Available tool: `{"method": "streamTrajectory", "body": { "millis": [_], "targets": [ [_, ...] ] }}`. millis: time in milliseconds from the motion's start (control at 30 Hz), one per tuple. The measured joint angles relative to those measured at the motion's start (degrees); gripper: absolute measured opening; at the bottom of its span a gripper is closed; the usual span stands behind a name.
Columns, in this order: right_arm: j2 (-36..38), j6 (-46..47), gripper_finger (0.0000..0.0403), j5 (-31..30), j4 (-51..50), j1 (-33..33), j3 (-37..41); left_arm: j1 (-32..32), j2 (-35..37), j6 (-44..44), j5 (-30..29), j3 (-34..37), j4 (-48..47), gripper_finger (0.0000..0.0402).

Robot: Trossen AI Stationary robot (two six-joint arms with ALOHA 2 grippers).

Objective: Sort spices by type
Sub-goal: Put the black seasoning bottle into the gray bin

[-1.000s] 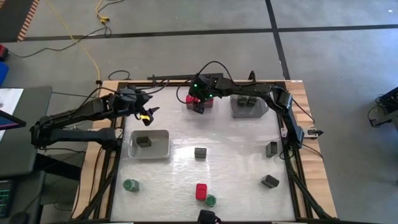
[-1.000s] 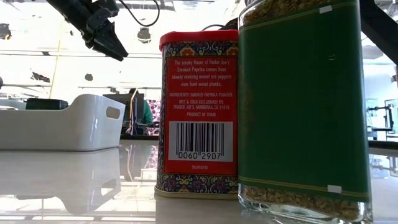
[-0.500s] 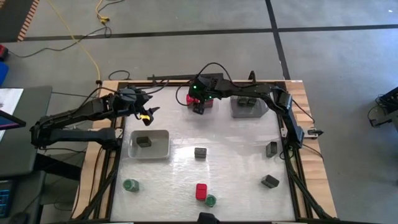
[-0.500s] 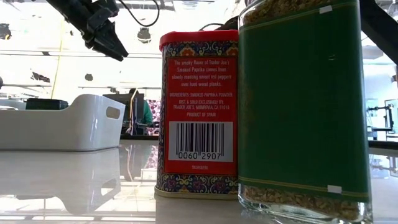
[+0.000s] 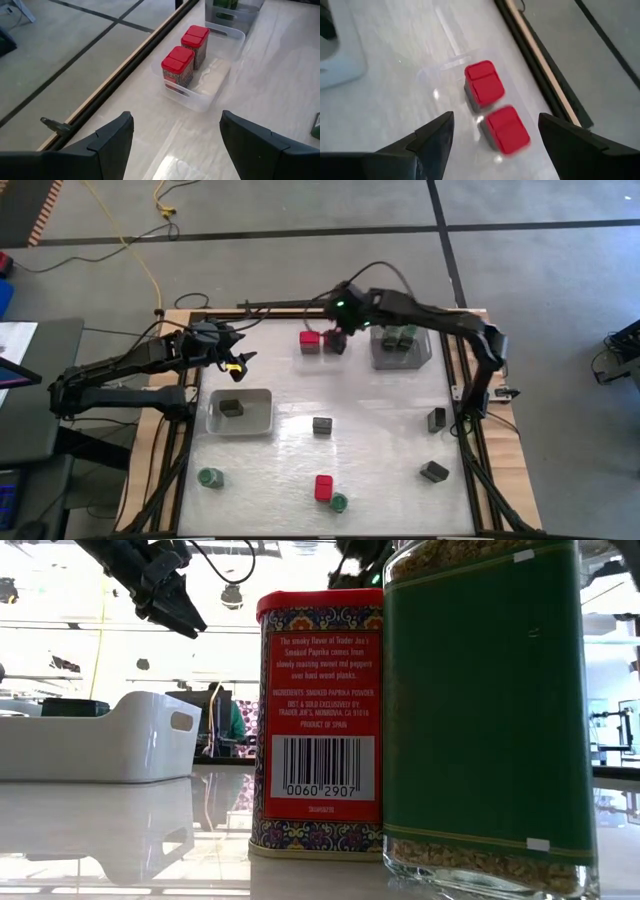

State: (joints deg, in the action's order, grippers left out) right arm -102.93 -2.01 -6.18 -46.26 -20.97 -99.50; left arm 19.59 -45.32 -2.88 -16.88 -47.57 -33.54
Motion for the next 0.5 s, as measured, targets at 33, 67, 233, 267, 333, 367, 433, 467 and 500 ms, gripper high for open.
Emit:
{"method": "streamTrajectory", "body": {
  "millis": [33, 67, 233, 267, 333, 367, 433, 467, 500],
  "targets": [
    [1.6, 0.9, 0.0317, 0.0, -1.6, 0.0, 0.0, 0.0, 0.0, 0.0, 0.0, 0.0, 0.0, 0.0283],
    [3.2, 1.7, 0.0317, 0.0, -3.0, 0.2, 0.0, 0.0, 0.0, 0.0, 0.0, 0.0, 0.0, 0.0283],
    [13.7, 4.7, 0.0317, -1.7, -5.0, 1.8, 6.6, 0.0, 0.0, -1.3, 0.3, 0.0, 0.0, 0.0283],
    [16.2, 5.4, 0.0317, -3.0, -4.3, 2.4, 9.5, 0.0, 0.0, -2.1, 0.8, 0.0, 0.0, 0.0283],
    [21.3, 7.3, 0.0317, -5.7, -2.4, 3.7, 15.8, -0.2, 0.0, -1.9, 2.8, 0.0, 0.0, 0.0283],
    [23.8, 8.4, 0.0317, -6.7, -1.1, 4.4, 19.0, -0.4, 0.0, -1.5, 3.5, 0.0, 0.1, 0.0283],
    [28.8, 10.7, 0.0317, -7.5, 1.4, 5.8, 24.8, -0.9, 0.0, -1.5, 3.6, 0.0, 0.3, 0.0283],
    [31.1, 11.9, 0.0317, -7.6, 2.4, 6.4, 27.2, -1.2, 0.0, -1.9, 3.7, 0.0, 0.8, 0.0283],
    [33.1, 13.0, 0.0317, -7.7, 2.8, 7.0, 29.1, -1.5, 0.0, -2.2, 3.7, 0.0, 1.4, 0.0283]
  ]
}}
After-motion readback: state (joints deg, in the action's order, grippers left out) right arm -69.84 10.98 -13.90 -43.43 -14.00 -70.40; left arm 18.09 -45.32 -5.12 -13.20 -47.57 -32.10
